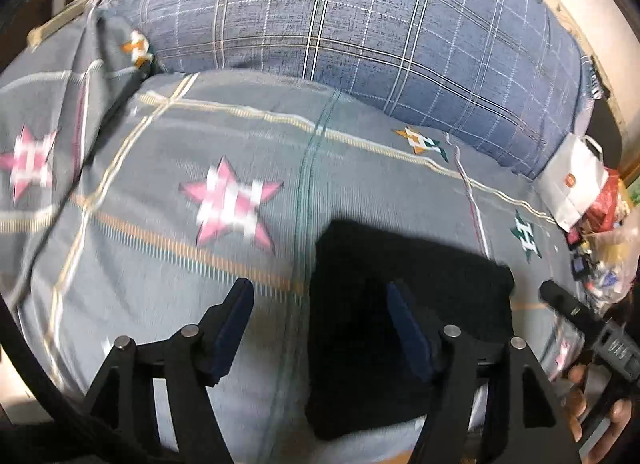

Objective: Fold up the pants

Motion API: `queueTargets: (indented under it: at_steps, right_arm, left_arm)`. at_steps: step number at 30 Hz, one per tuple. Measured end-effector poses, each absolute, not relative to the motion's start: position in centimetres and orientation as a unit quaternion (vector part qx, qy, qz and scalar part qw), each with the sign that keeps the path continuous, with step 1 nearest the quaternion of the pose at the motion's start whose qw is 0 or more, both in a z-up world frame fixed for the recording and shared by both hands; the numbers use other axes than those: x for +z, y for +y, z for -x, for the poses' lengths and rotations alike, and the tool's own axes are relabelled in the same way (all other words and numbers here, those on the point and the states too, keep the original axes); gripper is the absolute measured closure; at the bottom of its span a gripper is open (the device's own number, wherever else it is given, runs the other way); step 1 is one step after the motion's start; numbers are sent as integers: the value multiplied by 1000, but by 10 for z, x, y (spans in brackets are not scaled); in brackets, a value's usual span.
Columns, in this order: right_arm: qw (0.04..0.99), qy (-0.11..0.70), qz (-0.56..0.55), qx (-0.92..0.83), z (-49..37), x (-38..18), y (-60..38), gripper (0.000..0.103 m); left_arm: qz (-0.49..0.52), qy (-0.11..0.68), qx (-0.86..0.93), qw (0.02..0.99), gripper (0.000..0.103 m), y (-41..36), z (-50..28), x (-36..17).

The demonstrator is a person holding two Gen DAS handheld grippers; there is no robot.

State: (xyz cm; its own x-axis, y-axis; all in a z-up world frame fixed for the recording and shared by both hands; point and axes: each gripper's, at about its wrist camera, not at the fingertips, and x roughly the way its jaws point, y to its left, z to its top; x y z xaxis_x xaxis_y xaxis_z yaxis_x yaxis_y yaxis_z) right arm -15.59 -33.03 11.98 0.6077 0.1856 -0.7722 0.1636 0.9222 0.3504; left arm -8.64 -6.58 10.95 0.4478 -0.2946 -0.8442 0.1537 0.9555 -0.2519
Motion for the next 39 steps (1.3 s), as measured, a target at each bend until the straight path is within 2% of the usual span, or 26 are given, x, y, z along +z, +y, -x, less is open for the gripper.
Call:
queueTargets:
  at_steps: [2,5,7,10,14,15,17,19,22,23,25,28,29,32,37,39]
  right_arm:
    - [875,455,-163,-5,137,117,-327,13]
    - [890,425,-162,-16,132,102,-335,13]
    - [893,407,-192,-30,142,87,-346,13]
    - [878,419,-229,-28,146,76,-357,14]
    - [892,416,-174,-37,137,87,-342,20]
    - [893,420,-157,-40,134,86,-335,22]
    - [888,433,-152,-34,125,81,-328,37]
    - [879,448,-165,-15,119,73,-324,48]
    - [873,462,-155,-21,118,63,-321,51]
    - [874,462,-152,-22,118,63,-321,53]
    - [879,456,-137,-21,119,64,-316,59]
    - [884,452,-115,-21,121,68,-308,71]
    - [886,449,-116,-21,121,70,-307,75]
    - [892,433,-127,-15,126,78,-310,76]
    - [892,439,-107,-21,118,68,-304,76]
    - [895,433,-109,-24,121,71,-303,76]
  left_arm:
    - [47,486,-129,863,33,-71,76,108]
    - [58,451,-117,883,33,-64,76,91]
    - [84,448,-92,885,33,-55,82,81]
    - [96,445,-85,886,33,-54,83,82]
    - [66,455,-90,883,33,-70,71,78]
    - [57,457,-89,883,33,-74,69,76]
    - [50,461,-99,880,35,-80,69,73]
    - [48,466,-105,877,37,-85,72,71]
    - [44,474,-113,872,47,-89,72,67]
    - [46,475,-121,870,59,-91,73,66]
    - [43,476,-140,867,75,-97,76,67]
    - [31,459,-151,875,81,-102,84,76]
    - [43,454,-162,875,82,-99,86,81]
    - [56,456,-158,874,81,-93,81,76]
    - [23,464,-138,874,80,-101,77,65]
    - [31,463,-137,875,74,-98,79,68]
